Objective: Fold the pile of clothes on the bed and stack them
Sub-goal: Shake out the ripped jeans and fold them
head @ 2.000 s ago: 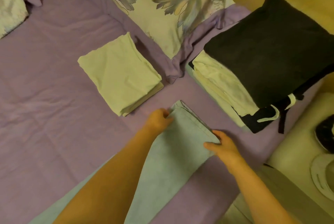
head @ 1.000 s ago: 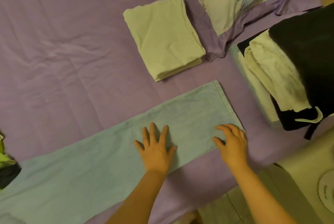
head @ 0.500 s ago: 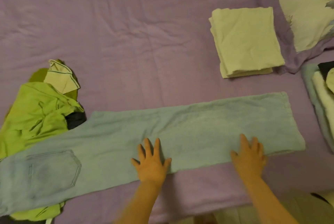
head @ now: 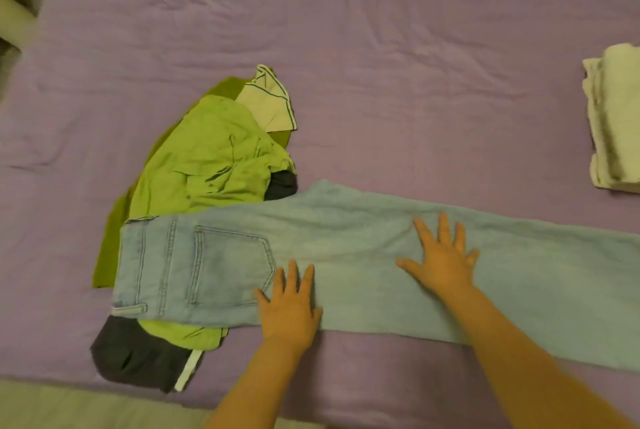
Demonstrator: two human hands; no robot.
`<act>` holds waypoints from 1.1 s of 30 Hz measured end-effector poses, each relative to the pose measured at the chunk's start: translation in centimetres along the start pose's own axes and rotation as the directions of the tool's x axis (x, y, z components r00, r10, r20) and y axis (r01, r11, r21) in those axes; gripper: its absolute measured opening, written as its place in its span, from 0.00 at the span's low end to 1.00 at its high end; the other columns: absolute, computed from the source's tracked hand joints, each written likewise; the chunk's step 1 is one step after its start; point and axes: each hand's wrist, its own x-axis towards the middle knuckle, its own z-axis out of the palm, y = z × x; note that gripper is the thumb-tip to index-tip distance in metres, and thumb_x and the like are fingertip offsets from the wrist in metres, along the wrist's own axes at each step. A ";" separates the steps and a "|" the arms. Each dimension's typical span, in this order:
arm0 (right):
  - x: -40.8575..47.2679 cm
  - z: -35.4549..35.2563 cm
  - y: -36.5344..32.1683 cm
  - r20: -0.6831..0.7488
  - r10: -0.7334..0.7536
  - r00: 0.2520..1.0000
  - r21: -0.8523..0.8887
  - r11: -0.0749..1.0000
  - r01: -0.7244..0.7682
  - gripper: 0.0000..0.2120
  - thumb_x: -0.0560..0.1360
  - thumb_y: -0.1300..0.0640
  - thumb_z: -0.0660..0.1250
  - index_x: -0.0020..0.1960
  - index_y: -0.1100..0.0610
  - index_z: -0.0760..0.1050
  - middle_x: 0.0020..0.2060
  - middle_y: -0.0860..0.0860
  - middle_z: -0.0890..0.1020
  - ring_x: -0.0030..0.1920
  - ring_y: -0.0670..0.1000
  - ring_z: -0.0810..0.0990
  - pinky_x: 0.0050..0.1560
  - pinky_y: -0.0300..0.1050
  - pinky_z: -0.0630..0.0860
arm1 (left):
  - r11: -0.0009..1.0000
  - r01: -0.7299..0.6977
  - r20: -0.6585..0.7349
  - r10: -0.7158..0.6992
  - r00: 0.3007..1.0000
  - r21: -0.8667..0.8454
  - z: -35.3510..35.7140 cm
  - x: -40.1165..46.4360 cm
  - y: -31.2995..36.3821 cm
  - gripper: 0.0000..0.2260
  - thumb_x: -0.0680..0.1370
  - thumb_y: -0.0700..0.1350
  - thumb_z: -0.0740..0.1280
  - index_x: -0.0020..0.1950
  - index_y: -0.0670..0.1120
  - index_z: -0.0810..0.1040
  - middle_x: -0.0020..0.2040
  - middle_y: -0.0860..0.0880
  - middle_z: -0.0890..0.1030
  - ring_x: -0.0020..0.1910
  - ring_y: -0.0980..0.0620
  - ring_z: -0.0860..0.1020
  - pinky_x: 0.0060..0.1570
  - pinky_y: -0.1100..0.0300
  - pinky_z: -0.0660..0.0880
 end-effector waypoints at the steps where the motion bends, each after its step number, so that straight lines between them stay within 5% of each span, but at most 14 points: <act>1: 0.4 -0.4 -0.6 0.003 0.031 1.000 0.008 0.999 -0.031 0.42 0.71 0.31 0.61 0.76 0.41 0.42 0.76 0.53 0.36 0.76 0.60 0.37 0.70 0.69 0.48 | 0.999 -0.049 -0.016 0.049 0.999 -0.009 -0.5 0.0 -1.0 0.30 0.81 0.57 0.54 0.78 0.54 0.43 0.79 0.47 0.42 0.78 0.44 0.46 0.71 0.38 0.53; 5: -1.7 1.5 -6.2 -0.006 -0.102 0.995 -0.074 0.992 0.101 0.40 0.75 0.35 0.59 0.77 0.45 0.40 0.76 0.56 0.36 0.76 0.60 0.37 0.73 0.64 0.49 | 0.955 -0.178 -0.267 0.112 0.957 -0.238 -3.0 -0.7 -5.3 0.20 0.81 0.47 0.59 0.73 0.47 0.66 0.75 0.42 0.61 0.70 0.43 0.64 0.63 0.51 0.69; 8: -4.3 4.0 -11.8 0.009 -0.292 0.956 -0.062 0.954 0.292 0.37 0.77 0.36 0.56 0.77 0.44 0.39 0.76 0.55 0.37 0.76 0.59 0.37 0.74 0.59 0.49 | 0.951 -0.169 -0.546 0.002 0.838 -0.257 -4.6 -0.9 -9.5 0.15 0.73 0.36 0.70 0.60 0.39 0.79 0.62 0.34 0.75 0.58 0.33 0.75 0.53 0.44 0.76; 10: -5.3 5.2 -15.4 0.010 -0.351 0.936 -0.031 0.936 0.352 0.35 0.77 0.36 0.54 0.77 0.43 0.40 0.77 0.55 0.39 0.76 0.58 0.39 0.75 0.56 0.49 | 0.973 -0.072 -0.623 -0.085 0.777 -0.221 -5.4 -0.7 -12.2 0.17 0.71 0.36 0.73 0.59 0.39 0.80 0.61 0.33 0.76 0.58 0.30 0.76 0.54 0.38 0.75; 14: -5.9 6.7 -21.0 0.036 -0.487 0.873 -0.026 0.872 0.488 0.33 0.77 0.33 0.49 0.76 0.40 0.39 0.77 0.52 0.39 0.76 0.55 0.37 0.75 0.57 0.47 | 0.925 0.141 -0.476 -0.307 0.824 -0.353 -6.1 0.0 -17.0 0.35 0.77 0.58 0.65 0.78 0.46 0.56 0.77 0.38 0.55 0.75 0.38 0.55 0.71 0.38 0.53; 18: -4.1 6.9 -22.4 0.150 -0.426 0.892 -0.199 0.871 0.449 0.34 0.76 0.32 0.50 0.74 0.37 0.33 0.76 0.51 0.33 0.75 0.59 0.33 0.71 0.68 0.45 | 0.767 0.239 -0.314 -0.496 0.810 -0.596 -5.9 0.8 -20.3 0.50 0.69 0.69 0.66 0.79 0.47 0.43 0.77 0.40 0.54 0.75 0.40 0.57 0.69 0.43 0.59; 21: -3.7 6.4 -23.0 0.177 -0.400 0.899 -0.194 0.882 0.430 0.35 0.77 0.34 0.53 0.74 0.36 0.34 0.75 0.52 0.32 0.75 0.60 0.33 0.70 0.69 0.46 | 0.599 0.200 -0.191 -0.524 0.830 -0.775 -6.2 1.3 -22.5 0.50 0.68 0.66 0.70 0.79 0.46 0.49 0.74 0.42 0.64 0.71 0.40 0.65 0.65 0.43 0.67; 28: -6.1 4.3 -24.4 0.111 -0.472 0.875 0.145 0.878 0.456 0.33 0.78 0.44 0.60 0.78 0.48 0.49 0.77 0.54 0.47 0.77 0.55 0.45 0.75 0.51 0.51 | 0.139 0.088 0.014 -0.463 0.886 -0.986 -9.7 0.4 -24.8 0.20 0.73 0.51 0.73 0.59 0.42 0.77 0.58 0.42 0.81 0.50 0.45 0.81 0.49 0.50 0.79; 31: -8.2 2.1 -26.2 0.012 -0.542 0.841 0.633 0.655 0.413 0.29 0.77 0.51 0.65 0.75 0.53 0.59 0.74 0.51 0.62 0.72 0.47 0.62 0.67 0.34 0.63 | -0.072 0.033 0.049 -0.235 0.971 -0.997 -11.8 -1.9 -22.6 0.18 0.73 0.53 0.71 0.57 0.44 0.78 0.49 0.48 0.85 0.43 0.51 0.84 0.38 0.59 0.80; 33: -10.0 0.1 -26.9 0.038 -0.549 0.835 0.880 0.414 0.232 0.29 0.75 0.50 0.66 0.73 0.51 0.62 0.69 0.48 0.69 0.65 0.41 0.70 0.58 0.30 0.71 | -0.083 0.016 0.025 -0.105 0.994 -0.996 -13.0 -3.2 -20.4 0.23 0.71 0.61 0.68 0.58 0.46 0.79 0.45 0.51 0.85 0.44 0.52 0.83 0.40 0.61 0.78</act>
